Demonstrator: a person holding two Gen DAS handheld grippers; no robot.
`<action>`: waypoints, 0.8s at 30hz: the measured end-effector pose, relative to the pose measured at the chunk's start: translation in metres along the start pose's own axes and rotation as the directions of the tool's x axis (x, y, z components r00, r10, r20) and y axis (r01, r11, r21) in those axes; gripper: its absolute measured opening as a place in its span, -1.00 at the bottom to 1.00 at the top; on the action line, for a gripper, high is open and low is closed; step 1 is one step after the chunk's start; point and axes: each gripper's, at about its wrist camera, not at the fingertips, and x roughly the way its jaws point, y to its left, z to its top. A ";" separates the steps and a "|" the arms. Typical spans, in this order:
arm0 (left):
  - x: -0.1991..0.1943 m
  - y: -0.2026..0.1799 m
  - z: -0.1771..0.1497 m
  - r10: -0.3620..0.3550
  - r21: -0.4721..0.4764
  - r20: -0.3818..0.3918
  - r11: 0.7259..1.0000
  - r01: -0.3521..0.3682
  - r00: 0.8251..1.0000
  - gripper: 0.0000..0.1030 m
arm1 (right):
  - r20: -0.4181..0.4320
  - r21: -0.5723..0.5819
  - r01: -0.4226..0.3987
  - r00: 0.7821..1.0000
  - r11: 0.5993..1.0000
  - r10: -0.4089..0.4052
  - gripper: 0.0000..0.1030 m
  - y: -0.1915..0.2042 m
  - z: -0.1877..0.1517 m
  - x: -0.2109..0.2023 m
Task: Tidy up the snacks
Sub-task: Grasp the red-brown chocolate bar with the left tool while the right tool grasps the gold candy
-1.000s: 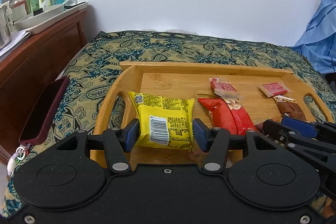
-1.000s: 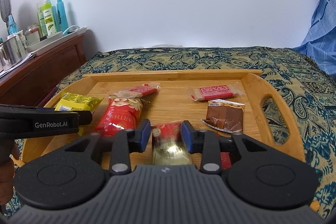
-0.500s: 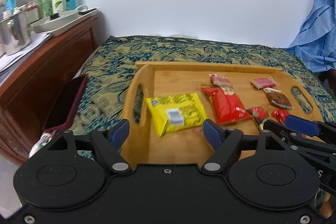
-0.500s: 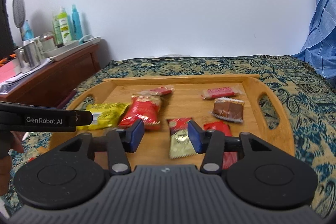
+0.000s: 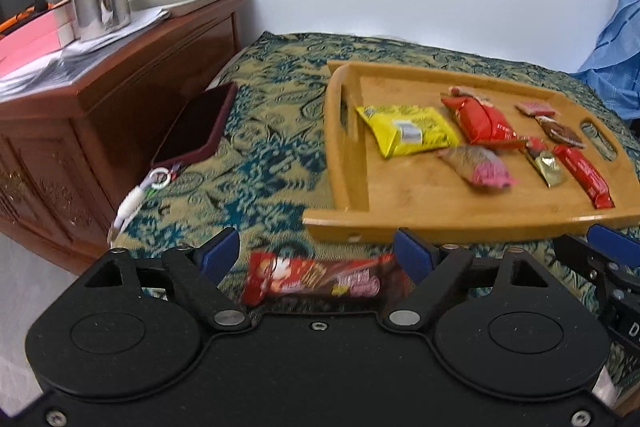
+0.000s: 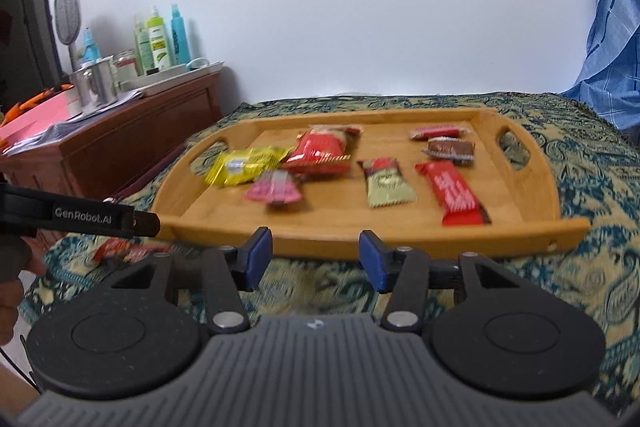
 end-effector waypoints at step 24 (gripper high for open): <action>0.015 -0.005 -0.026 -0.038 -0.016 -0.034 0.999 0.037 0.999 0.56 | 0.020 -0.095 0.046 0.999 0.994 -0.044 -0.30 0.024 -0.053 -0.034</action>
